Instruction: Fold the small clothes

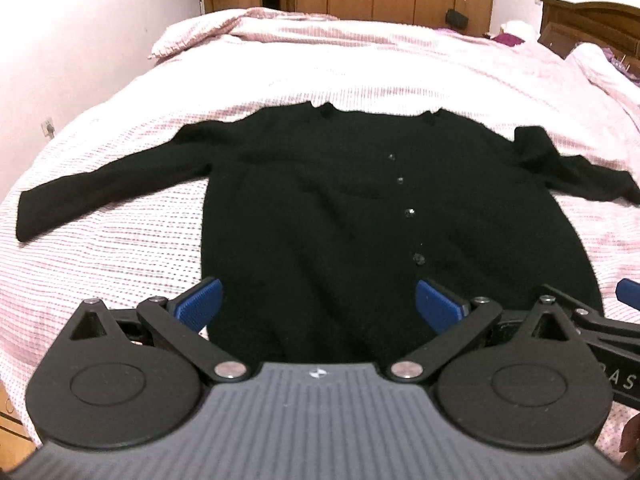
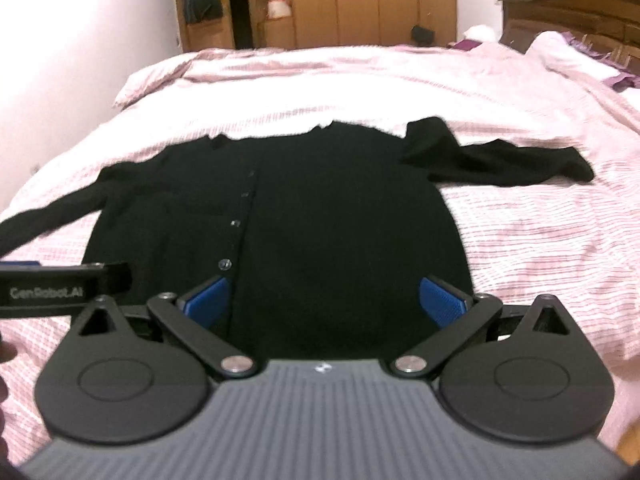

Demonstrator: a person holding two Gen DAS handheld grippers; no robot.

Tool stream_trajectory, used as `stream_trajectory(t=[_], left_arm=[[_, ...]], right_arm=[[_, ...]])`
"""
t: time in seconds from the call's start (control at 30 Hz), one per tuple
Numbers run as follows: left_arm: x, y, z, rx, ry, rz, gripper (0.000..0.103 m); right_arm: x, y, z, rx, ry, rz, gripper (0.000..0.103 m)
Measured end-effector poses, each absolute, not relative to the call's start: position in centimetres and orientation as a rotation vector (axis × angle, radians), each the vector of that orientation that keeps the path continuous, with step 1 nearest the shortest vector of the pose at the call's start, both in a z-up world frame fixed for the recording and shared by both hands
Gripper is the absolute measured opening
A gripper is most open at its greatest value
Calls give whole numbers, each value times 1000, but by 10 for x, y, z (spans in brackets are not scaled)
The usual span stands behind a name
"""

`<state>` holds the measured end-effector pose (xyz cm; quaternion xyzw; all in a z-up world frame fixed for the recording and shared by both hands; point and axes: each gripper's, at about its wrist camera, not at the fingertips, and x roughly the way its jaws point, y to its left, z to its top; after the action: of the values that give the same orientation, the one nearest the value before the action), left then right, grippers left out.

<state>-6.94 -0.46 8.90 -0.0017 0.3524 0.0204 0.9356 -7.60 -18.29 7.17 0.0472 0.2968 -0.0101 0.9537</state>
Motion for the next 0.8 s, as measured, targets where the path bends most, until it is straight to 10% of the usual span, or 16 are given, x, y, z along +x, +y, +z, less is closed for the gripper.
stream_trajectory(t=[0.8], left_arm=[[-73, 0, 102, -19, 727, 29, 103]], right_arm=[[-91, -186, 78, 117, 577, -53, 103]])
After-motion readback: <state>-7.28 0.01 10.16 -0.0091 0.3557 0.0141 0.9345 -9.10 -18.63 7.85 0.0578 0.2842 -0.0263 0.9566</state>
